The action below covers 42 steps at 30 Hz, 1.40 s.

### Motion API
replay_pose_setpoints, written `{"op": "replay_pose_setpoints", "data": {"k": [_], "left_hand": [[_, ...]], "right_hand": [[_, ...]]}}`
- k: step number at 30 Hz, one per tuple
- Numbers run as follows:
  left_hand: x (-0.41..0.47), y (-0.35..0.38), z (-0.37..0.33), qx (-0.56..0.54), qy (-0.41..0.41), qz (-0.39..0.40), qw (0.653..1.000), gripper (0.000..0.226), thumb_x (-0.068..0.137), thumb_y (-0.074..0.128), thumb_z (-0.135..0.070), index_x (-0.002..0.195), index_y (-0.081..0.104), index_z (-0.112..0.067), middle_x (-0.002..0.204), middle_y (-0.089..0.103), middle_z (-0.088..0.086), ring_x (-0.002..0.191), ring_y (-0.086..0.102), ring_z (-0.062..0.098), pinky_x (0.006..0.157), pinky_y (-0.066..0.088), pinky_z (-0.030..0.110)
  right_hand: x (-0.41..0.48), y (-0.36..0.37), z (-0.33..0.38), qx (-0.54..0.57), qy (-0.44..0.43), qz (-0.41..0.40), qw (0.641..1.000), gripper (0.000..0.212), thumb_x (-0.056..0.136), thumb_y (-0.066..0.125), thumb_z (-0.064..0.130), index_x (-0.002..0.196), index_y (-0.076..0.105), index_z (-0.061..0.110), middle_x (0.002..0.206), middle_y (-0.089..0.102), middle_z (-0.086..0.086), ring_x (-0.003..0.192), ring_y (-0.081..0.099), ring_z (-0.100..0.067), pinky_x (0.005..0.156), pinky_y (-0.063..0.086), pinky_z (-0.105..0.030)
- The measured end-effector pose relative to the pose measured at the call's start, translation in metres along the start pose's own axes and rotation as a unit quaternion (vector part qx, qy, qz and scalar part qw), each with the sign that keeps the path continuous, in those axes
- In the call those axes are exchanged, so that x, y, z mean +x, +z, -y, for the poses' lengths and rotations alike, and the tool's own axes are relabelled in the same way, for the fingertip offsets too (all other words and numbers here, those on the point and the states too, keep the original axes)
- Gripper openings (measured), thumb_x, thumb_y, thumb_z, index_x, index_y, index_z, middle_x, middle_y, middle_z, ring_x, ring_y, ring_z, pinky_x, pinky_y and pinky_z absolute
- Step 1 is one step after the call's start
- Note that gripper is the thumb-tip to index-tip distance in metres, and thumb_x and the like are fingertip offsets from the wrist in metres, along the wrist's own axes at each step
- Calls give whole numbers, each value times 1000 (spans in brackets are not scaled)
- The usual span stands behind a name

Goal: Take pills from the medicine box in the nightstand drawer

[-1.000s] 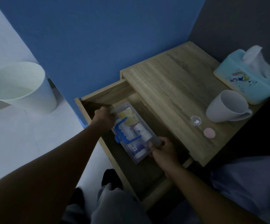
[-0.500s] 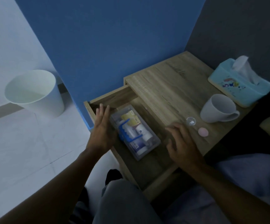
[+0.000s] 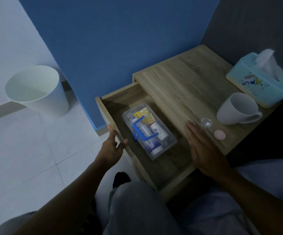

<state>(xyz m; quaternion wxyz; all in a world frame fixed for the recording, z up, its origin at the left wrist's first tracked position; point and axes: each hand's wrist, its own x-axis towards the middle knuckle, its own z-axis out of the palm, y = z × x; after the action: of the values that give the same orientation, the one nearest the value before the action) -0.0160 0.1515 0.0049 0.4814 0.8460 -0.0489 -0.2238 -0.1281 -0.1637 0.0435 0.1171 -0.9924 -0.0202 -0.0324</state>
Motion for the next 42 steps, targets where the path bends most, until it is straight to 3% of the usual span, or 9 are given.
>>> {"op": "replay_pose_setpoints", "data": {"k": [5,12,16,20,34,37,39,40,42], "left_hand": [[23,26,-19,-14,5,4,1000,82,93,53,-42,152,-3,-34,155,38,2,136,45,29,100,45,38],[62,66,-50,-43,12,20,999,86,93,56,-37,153,-7,-29,154,38,6,119,52,11,70,44,2],[78,85,-72,-44,12,30,999,88,94,55,-35,153,-9,-25,156,33,12,133,47,30,100,46,38],[90,100,-88,-34,17,29,999,94,94,54,-36,151,-20,-21,160,25,12,141,36,32,112,34,41],[104,109,-99,-10,-4,37,999,96,93,56,-17,151,-20,-23,157,32,9,137,40,31,98,37,31],[95,101,-100,3,8,48,999,87,95,51,-12,153,-12,-27,159,27,9,135,42,22,91,34,13],[84,94,-98,22,19,64,998,83,97,46,-9,153,-11,-30,162,19,7,117,51,6,66,41,-3],[79,92,-97,29,23,71,997,82,97,44,-8,153,-11,-31,162,17,6,111,55,4,55,42,-1],[64,84,-105,49,33,76,995,79,97,43,-9,153,-9,-32,160,22,10,114,60,20,61,49,8]], "right_hand": [[0,1,-5,14,-2,-1,1000,54,103,29,28,155,28,12,164,24,-5,153,18,-17,122,24,-45],[-1,4,-13,57,3,16,998,56,102,31,29,157,20,22,166,15,5,153,8,-8,124,16,-39],[0,6,-15,73,9,15,997,57,101,33,26,157,21,23,166,15,8,153,9,-7,124,19,-38],[0,5,-15,83,4,21,996,56,102,28,28,157,20,22,166,16,7,153,9,-7,123,21,-40],[1,-5,-7,80,7,36,996,57,100,29,25,156,23,16,166,19,1,154,9,-10,123,20,-42],[1,-4,-6,78,6,32,996,56,101,31,22,156,24,16,166,19,1,154,9,-10,123,20,-41],[0,-5,-4,84,9,25,996,56,101,32,22,156,24,17,166,19,2,154,10,-10,124,19,-39],[0,-5,-5,85,9,20,996,56,101,32,23,156,23,17,166,19,2,154,9,-9,124,19,-38],[0,-3,-4,82,9,16,996,57,101,33,21,157,22,18,166,17,3,154,7,-9,125,17,-37]]}}
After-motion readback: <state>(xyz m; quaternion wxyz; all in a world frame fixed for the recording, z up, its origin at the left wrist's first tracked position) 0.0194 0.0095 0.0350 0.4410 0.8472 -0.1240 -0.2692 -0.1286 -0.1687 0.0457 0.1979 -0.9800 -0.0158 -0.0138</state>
